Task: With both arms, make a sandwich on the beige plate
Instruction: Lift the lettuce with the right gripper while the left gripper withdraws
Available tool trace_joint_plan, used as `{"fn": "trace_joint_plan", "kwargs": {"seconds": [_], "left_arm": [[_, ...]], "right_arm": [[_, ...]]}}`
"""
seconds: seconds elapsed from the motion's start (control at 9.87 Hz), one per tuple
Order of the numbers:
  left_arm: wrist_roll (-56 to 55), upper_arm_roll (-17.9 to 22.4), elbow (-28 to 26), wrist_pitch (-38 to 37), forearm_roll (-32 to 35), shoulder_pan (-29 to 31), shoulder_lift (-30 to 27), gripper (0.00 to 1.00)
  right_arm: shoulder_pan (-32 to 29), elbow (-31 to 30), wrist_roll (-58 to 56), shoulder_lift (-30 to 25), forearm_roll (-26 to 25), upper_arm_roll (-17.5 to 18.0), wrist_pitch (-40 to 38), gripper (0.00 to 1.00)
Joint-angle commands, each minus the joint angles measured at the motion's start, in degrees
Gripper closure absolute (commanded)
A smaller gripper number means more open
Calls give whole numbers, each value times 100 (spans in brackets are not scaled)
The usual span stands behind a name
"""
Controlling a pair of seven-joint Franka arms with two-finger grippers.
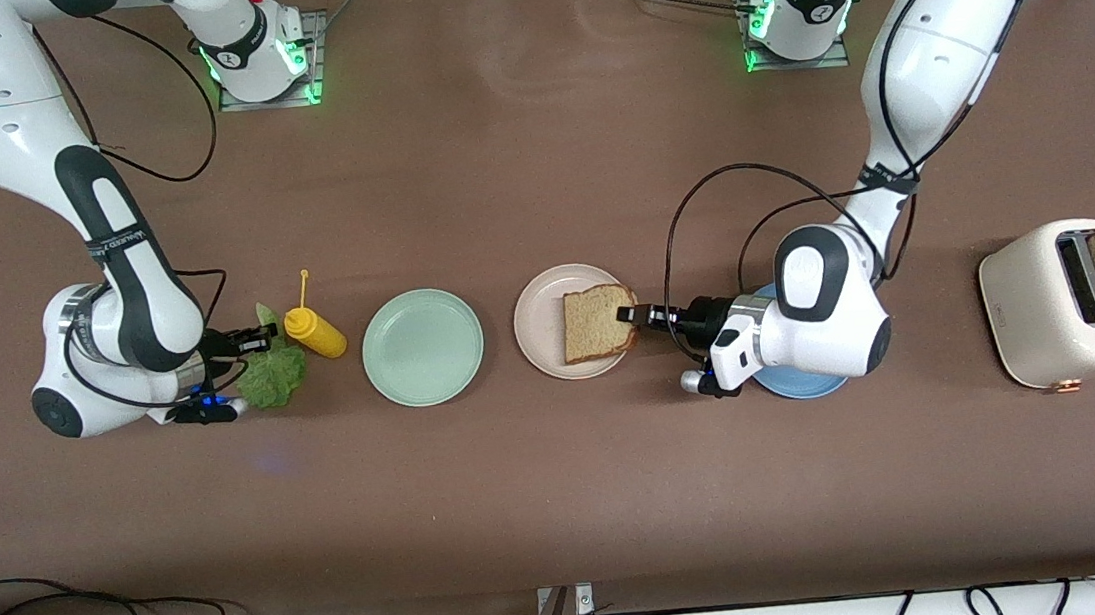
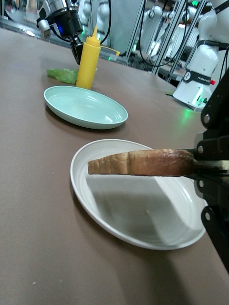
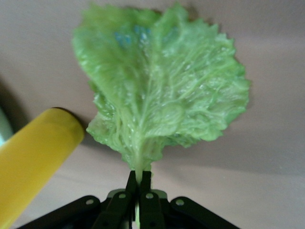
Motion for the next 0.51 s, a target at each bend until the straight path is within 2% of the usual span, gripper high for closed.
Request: {"fn": "trace_joint_plan", "kwargs": {"seconds": [0.0, 0.3, 0.41], "left_arm": [[502, 4, 104, -47, -542, 0, 117, 100], [775, 4, -10, -143, -560, -8, 125, 100], [776, 4, -2, -74, -561, 0, 126, 51]], "right_arm": [[-31, 766, -33, -122, 36, -86, -982, 100], [-137, 2234, -95, -148, -428, -236, -2610, 100], [-128, 2438, -86, -261, -543, -227, -2875, 100]]}}
